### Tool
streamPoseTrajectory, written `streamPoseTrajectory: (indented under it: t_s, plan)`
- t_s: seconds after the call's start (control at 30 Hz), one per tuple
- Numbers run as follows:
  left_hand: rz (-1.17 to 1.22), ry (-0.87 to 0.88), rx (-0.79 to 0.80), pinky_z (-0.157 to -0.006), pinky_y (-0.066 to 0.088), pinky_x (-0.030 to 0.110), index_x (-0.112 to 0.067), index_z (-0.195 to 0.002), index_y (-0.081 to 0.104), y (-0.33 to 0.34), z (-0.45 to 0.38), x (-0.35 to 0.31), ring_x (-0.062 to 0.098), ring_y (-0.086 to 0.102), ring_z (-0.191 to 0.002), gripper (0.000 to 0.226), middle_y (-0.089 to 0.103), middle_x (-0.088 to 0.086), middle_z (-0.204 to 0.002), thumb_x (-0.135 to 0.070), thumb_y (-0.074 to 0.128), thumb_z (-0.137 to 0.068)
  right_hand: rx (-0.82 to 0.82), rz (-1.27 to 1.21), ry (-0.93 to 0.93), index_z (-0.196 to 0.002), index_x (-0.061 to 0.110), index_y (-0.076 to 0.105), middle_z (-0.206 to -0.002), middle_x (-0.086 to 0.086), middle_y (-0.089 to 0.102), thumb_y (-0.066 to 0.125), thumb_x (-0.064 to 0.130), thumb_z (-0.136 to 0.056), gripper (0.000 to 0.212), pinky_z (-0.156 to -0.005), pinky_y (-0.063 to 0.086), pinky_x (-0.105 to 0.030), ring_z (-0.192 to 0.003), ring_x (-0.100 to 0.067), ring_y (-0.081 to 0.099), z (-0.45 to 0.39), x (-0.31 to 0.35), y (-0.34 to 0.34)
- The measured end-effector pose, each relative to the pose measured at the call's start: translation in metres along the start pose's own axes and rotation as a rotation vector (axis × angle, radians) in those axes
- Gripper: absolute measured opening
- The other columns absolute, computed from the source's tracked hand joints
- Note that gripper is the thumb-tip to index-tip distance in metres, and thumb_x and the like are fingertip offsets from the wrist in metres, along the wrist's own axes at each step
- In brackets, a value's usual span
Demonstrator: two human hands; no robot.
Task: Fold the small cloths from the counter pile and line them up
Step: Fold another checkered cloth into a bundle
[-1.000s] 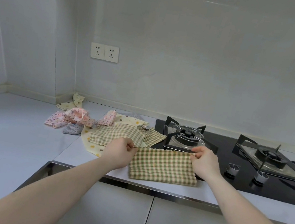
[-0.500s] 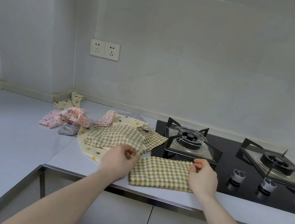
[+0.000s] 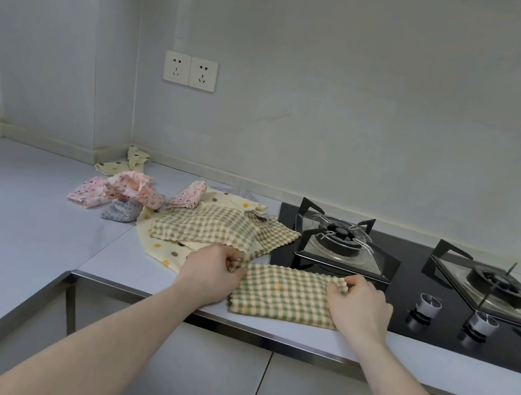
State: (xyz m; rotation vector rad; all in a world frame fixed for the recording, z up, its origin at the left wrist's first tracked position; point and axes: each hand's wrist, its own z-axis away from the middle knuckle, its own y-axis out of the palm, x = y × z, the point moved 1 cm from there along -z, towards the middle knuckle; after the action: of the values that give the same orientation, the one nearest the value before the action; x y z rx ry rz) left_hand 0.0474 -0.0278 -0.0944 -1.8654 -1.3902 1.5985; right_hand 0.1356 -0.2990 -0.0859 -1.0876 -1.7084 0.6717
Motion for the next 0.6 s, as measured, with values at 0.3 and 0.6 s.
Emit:
streamPoseTrajectory:
  t_s: [0.3,0.6]
  plan:
    - [0.058,0.006,0.021,-0.087,0.053,0.036,-0.031,-0.110,0.059,0.000,0.003,0.001,0.011,0.064,-0.088,0.019,0.066,-0.014,-0.094,-0.040,0.065,-0.094,-0.015,-0.006,-0.106,-0.098,0.023,0.057,-0.102,0.004,0.065,0.051,0.035,-0.097,0.013,-0.091,0.039,-0.044,-0.104,-0.026,0.055,0.008,0.002,0.000]
    - [0.085,-0.035,0.010,-0.076,0.050,0.031,-0.035,-0.113,0.057,-0.002,0.004,-0.003,0.009,0.062,-0.082,0.032,0.062,-0.014,-0.082,-0.042,0.068,-0.083,0.125,-0.390,0.011,-0.126,0.024,0.051,-0.099,0.009,0.066,0.068,0.022,-0.094,0.036,-0.091,0.050,-0.039,-0.104,-0.022,0.064,0.007,0.002,-0.014]
